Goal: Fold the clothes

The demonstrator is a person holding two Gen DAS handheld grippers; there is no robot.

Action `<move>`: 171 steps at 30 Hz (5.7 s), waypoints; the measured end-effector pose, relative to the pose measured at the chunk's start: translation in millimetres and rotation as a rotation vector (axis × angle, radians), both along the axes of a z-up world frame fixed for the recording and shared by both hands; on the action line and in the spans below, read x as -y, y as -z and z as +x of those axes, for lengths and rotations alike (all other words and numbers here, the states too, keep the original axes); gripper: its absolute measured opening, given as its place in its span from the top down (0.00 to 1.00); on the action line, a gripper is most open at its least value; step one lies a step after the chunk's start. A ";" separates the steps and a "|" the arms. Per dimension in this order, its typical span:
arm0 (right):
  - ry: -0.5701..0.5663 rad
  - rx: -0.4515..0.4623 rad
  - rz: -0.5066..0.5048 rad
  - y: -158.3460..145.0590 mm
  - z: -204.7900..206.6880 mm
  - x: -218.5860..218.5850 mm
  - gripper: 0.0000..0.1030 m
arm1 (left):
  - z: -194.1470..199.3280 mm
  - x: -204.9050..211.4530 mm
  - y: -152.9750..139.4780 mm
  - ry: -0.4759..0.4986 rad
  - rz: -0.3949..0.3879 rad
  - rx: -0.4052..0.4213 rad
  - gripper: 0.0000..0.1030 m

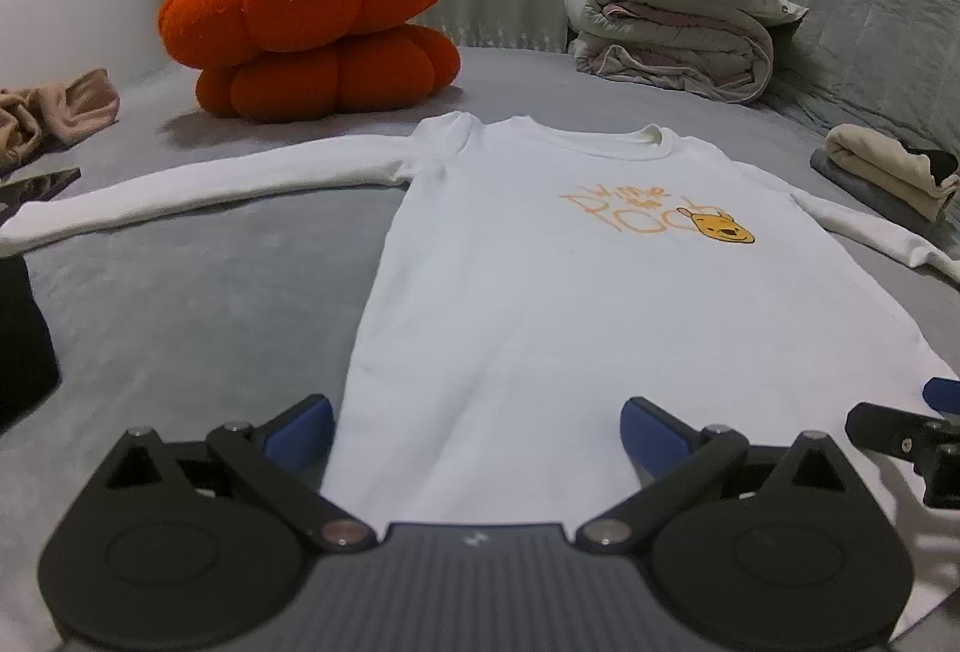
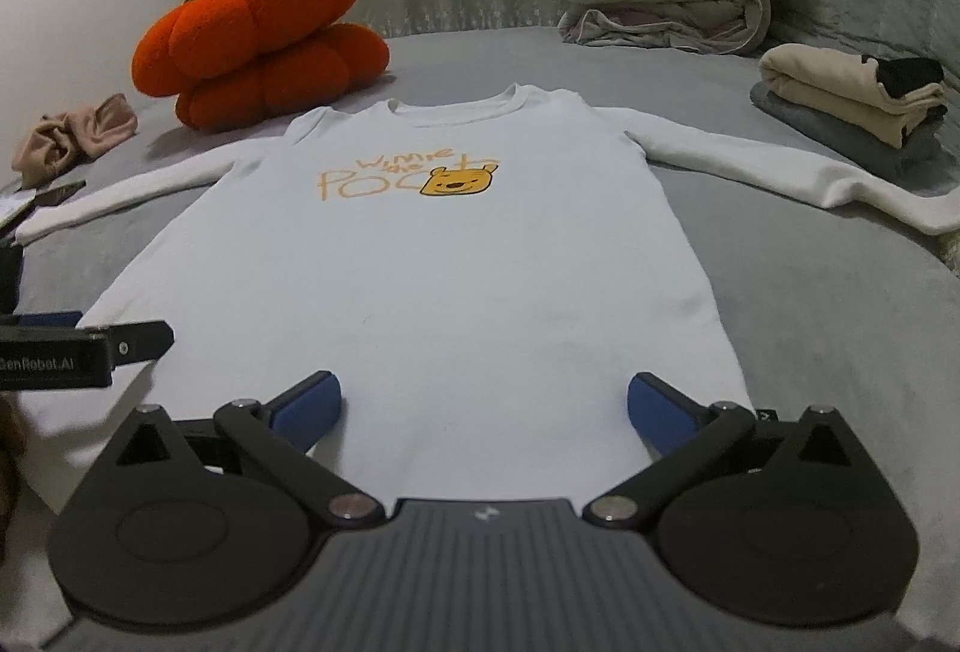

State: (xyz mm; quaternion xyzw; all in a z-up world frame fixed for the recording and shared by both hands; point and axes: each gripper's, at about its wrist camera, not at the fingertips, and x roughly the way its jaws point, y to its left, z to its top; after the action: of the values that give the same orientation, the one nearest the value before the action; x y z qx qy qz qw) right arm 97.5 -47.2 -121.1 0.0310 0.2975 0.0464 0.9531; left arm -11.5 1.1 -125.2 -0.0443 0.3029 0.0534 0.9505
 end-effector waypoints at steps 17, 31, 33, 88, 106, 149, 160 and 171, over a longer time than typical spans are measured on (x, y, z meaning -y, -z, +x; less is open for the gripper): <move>0.029 0.015 -0.008 0.3 2.5 -0.4 0.00 | 2.1 -1.3 0.3 -0.052 0.017 0.008 0.01; 0.040 0.024 0.007 -0.7 3.9 1.4 0.00 | 5.7 -2.2 1.0 -0.059 0.014 0.007 0.01; 0.046 0.026 0.008 -0.7 4.4 1.5 0.00 | 5.6 -2.5 0.9 -0.059 0.014 0.007 0.01; 0.107 0.083 0.078 -2.6 3.2 17.2 0.00 | 5.9 -3.7 0.8 -0.058 0.003 0.013 0.01; 0.105 0.083 0.095 -3.3 1.5 18.0 0.00 | 5.8 -3.4 0.7 -0.057 0.013 0.005 0.01; 0.006 -0.391 0.037 -24.0 47.7 62.0 0.22 | 36.9 -64.6 -32.6 -0.066 -0.200 -0.199 0.23; 0.102 -0.365 0.149 -37.8 28.7 94.3 0.50 | 23.1 -67.4 -30.9 -0.045 -0.225 -0.221 0.89; 0.237 -0.283 0.332 -36.4 -62.8 96.9 0.47 | -18.6 -82.8 -34.3 -0.039 -0.368 -0.253 0.74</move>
State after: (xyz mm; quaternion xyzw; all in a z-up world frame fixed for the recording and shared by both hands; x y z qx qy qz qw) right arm 34.7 -144.1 -84.7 0.2282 0.4104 -0.0222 0.8826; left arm -30.1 83.9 -90.9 -0.2158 0.4236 0.0207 0.8795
